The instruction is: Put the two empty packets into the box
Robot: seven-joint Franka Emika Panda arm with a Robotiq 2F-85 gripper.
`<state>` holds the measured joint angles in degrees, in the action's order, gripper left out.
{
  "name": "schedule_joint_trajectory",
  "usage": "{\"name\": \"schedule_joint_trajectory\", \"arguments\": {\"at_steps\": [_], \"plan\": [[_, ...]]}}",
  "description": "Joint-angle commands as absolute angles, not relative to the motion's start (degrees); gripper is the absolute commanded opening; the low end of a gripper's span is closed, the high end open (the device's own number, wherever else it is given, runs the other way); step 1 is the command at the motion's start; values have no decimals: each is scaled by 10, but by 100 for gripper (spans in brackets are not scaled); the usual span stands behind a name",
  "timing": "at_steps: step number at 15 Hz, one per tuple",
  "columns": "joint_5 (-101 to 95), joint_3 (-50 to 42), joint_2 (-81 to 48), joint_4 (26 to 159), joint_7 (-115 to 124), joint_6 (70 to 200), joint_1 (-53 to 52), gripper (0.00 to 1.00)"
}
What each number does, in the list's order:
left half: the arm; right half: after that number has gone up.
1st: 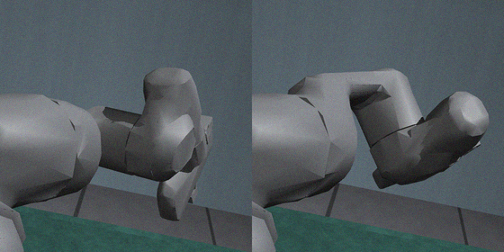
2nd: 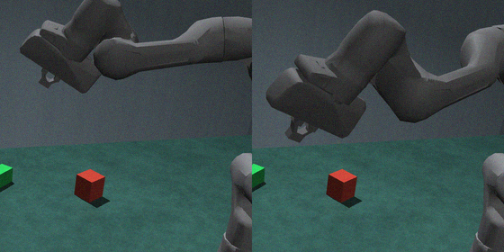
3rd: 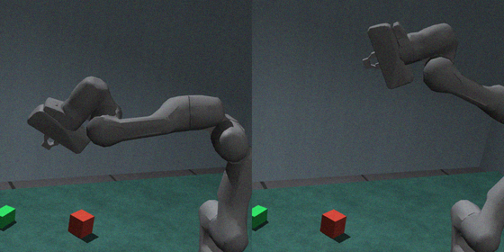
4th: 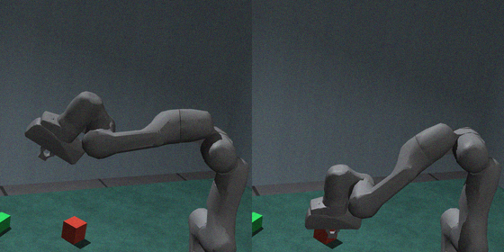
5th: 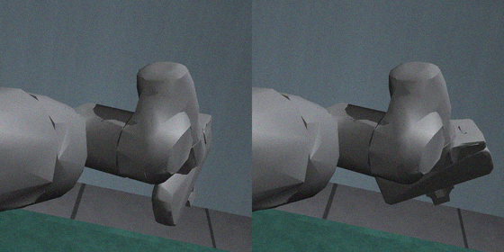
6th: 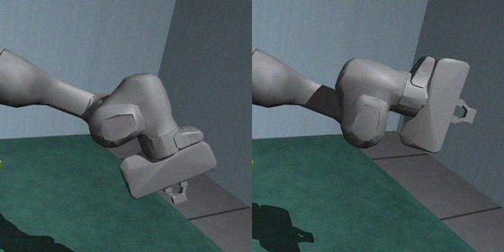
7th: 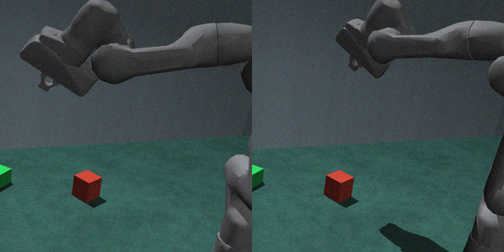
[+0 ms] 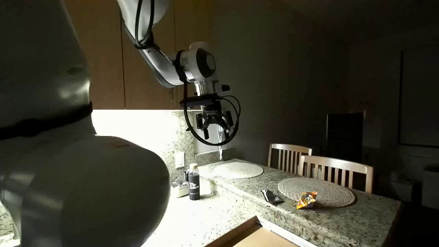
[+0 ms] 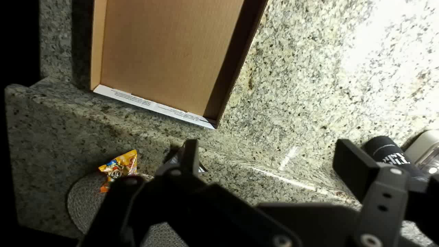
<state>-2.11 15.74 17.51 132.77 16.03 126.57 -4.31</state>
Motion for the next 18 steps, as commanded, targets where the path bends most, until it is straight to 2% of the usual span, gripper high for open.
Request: {"name": "schedule_joint_trajectory", "arguments": {"at_steps": [1, 7, 13, 18], "plan": [[-26, 146, 174, 1326, 164, 1264, -55, 100], [-26, 146, 174, 1326, 164, 1264, -55, 100], [-33, 132, 129, 1301, 175, 1361, -45, 100], [-74, 110, 19, 1192, 214, 1354, -23, 100]]}}
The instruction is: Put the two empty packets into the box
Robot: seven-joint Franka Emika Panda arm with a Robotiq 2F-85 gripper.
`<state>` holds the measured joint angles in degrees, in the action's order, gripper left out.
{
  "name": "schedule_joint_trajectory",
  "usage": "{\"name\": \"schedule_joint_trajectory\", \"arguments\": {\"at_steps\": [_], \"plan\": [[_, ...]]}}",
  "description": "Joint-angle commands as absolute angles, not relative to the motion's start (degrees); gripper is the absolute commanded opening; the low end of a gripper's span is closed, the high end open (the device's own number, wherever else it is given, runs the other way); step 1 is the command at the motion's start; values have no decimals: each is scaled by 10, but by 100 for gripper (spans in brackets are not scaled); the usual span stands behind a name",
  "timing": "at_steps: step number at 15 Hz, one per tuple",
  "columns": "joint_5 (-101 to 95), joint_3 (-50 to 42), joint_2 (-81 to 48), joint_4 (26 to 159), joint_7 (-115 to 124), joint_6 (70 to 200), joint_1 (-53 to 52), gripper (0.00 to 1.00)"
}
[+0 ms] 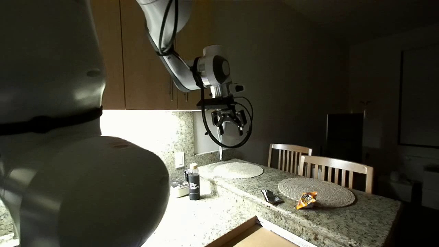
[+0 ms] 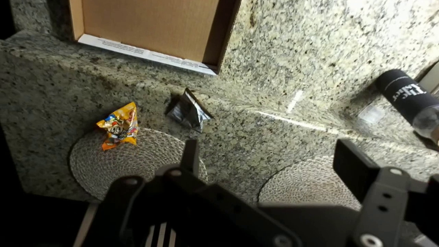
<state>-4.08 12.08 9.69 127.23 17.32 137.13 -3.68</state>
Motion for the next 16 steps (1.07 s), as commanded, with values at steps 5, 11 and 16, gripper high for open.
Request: {"name": "schedule_joint_trajectory", "arguments": {"at_steps": [5, 11, 16], "plan": [[-87, 64, -100, 1048, 242, 1271, -37, 100], [-74, 47, -98, 1062, 216, 1290, -48, 100], [-82, 46, -116, 1041, 229, 1271, -55, 100]]}}
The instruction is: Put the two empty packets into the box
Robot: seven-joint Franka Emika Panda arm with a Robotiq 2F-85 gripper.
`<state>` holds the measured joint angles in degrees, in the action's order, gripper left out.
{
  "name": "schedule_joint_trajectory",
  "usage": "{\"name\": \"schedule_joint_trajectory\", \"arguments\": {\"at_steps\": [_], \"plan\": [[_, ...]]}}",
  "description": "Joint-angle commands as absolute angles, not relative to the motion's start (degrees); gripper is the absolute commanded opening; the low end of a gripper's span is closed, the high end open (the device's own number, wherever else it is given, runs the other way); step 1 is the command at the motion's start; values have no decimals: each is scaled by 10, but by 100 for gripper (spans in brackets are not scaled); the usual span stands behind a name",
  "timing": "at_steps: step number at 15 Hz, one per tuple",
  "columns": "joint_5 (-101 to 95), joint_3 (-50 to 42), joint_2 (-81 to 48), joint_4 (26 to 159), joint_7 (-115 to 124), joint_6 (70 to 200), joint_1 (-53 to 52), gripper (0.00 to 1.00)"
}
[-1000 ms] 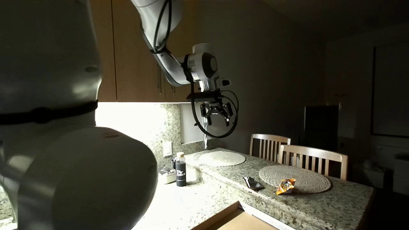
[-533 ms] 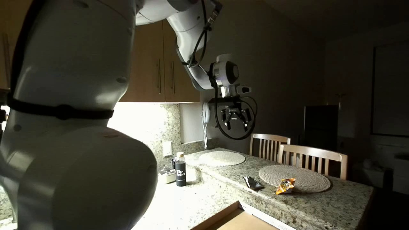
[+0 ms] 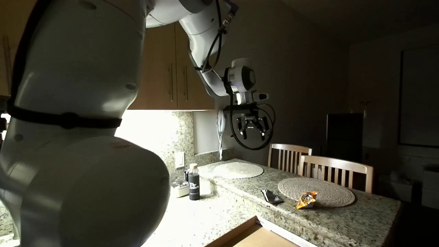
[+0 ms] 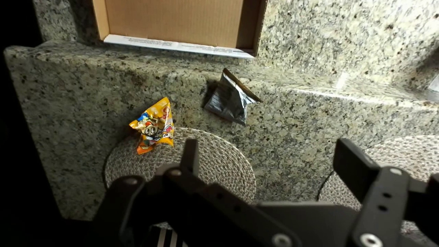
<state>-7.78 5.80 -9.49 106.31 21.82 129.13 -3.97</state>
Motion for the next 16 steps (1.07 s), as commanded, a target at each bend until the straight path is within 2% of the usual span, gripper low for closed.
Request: {"name": "schedule_joint_trajectory", "arguments": {"at_steps": [1, 5, 16], "plan": [[-79, 45, -138, 1018, 234, 1251, -58, 100], [-47, 32, -224, 934, 238, 1197, -61, 100], [-7, -18, -491, 659, 318, 1190, -94, 100]]}}
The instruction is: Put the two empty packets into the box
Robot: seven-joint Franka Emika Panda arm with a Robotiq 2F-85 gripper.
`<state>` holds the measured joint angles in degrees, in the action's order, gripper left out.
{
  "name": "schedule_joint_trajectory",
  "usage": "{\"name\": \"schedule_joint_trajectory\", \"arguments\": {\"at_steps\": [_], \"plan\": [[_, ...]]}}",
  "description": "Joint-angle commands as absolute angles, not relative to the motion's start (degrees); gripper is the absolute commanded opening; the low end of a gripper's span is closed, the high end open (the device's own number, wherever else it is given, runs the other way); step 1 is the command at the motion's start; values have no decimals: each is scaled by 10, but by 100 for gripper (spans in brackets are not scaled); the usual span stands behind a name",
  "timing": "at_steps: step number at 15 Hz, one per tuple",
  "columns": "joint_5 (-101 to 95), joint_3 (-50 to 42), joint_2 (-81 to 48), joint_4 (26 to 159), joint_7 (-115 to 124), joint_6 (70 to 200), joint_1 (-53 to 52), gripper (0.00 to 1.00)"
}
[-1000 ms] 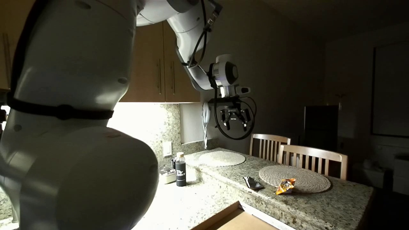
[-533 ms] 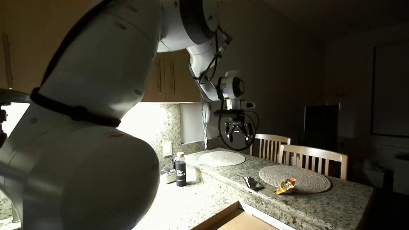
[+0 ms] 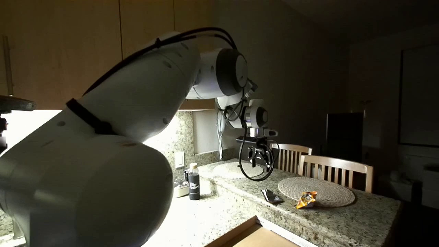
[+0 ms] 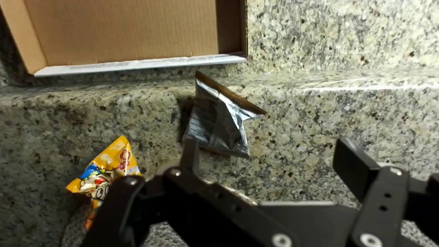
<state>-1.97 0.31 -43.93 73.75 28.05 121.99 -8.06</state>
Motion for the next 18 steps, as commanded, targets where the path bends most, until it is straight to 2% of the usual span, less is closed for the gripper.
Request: {"name": "schedule_joint_trajectory", "arguments": {"at_steps": [1, 6, 10, 18], "plan": [[-11, -14, -460, 713, 290, 1217, -93, 100], [-12, -22, -495, 665, 303, 1209, -96, 100], [-6, -21, -560, 574, 300, 1092, -90, 100], [-11, -19, -655, 438, 271, 1031, -91, 100]]}}
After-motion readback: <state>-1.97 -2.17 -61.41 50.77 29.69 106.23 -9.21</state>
